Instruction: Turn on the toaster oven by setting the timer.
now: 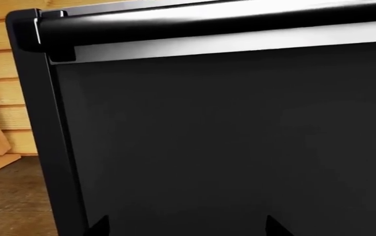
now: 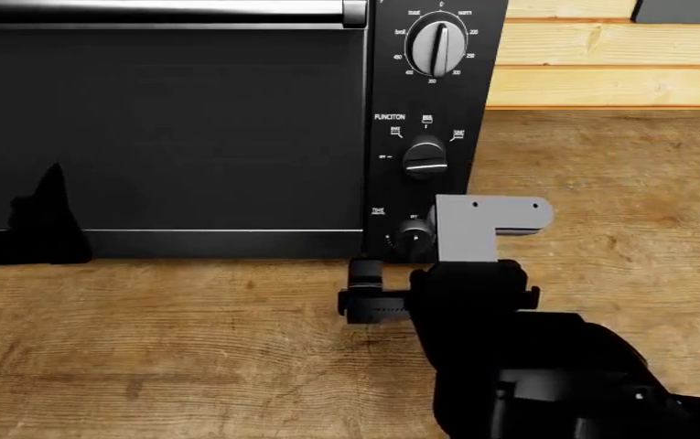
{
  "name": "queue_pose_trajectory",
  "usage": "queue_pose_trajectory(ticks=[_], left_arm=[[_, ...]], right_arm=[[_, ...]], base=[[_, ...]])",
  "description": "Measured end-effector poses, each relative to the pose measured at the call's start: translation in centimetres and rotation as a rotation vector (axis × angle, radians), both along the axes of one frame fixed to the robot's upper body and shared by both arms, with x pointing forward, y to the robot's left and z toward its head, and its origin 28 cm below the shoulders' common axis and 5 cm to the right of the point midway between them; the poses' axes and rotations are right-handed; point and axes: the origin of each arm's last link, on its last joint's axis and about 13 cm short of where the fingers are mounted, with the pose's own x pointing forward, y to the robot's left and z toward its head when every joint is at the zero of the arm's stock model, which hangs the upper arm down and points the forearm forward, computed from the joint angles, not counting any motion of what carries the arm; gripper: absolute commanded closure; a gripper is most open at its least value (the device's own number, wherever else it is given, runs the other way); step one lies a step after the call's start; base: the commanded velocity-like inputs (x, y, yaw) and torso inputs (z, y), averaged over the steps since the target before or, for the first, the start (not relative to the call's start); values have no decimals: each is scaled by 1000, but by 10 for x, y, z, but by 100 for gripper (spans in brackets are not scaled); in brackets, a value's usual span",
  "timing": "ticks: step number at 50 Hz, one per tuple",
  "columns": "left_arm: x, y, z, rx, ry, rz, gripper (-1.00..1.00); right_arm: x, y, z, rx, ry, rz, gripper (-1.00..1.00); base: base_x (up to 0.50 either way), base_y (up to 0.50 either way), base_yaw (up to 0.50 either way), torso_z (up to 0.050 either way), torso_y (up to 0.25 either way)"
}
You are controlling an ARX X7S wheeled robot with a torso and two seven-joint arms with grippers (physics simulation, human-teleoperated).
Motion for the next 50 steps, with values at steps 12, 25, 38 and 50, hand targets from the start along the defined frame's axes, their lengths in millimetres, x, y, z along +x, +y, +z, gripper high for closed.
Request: queue_pose_trajectory(ticks=[12, 25, 38, 50], left_arm=[[0, 0, 0, -3, 3, 0, -100], [0, 0, -1, -3, 6, 2, -100], [-1, 1, -3, -5, 12, 3, -100], [0, 0, -4, -6, 16, 2, -100]], right_arm=[[1, 3, 0, 11, -3, 17, 100], [0, 5, -2, 18, 2, 29, 100], [0, 4, -2, 21, -1, 26, 100], [1, 5, -4, 61, -3, 16, 100]], base=[[0, 0, 0, 0, 0], [0, 0, 0, 0, 0], [0, 0, 0, 0, 0], [0, 0, 0, 0, 0]])
